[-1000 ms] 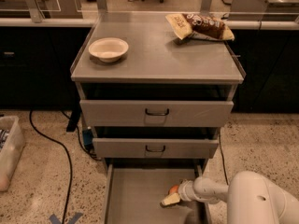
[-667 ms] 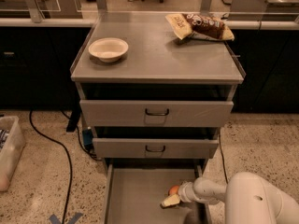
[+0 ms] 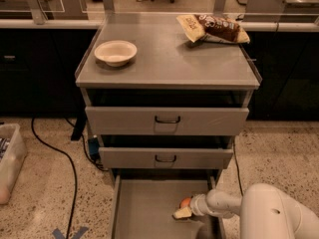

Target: Pick orange from bottom drawer and place on counter

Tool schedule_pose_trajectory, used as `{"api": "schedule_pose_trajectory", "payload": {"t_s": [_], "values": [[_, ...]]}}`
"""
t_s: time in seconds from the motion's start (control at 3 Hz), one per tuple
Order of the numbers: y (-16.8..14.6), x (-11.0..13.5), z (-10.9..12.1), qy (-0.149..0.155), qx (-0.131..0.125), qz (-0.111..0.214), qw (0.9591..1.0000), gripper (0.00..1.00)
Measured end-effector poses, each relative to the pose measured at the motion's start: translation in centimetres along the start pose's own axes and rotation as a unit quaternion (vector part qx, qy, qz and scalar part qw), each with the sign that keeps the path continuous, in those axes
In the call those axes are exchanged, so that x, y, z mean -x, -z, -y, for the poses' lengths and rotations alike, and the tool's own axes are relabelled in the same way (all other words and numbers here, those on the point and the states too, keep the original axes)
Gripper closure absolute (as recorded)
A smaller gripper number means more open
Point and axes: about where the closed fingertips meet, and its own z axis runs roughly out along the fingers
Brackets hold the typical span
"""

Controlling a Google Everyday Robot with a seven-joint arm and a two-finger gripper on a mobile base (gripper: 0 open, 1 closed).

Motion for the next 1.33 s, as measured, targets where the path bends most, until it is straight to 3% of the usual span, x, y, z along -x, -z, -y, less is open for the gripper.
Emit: {"api": "schedule_pose_trajectory", "payload": {"t_s": [1.0, 1.33], "values": [[-0.01, 0.00, -0.01, 0.000, 0.000, 0.000, 1.0000, 0.89], [0.01, 0.01, -0.02, 0.000, 0.000, 0.000, 1.0000, 1.00]]}}
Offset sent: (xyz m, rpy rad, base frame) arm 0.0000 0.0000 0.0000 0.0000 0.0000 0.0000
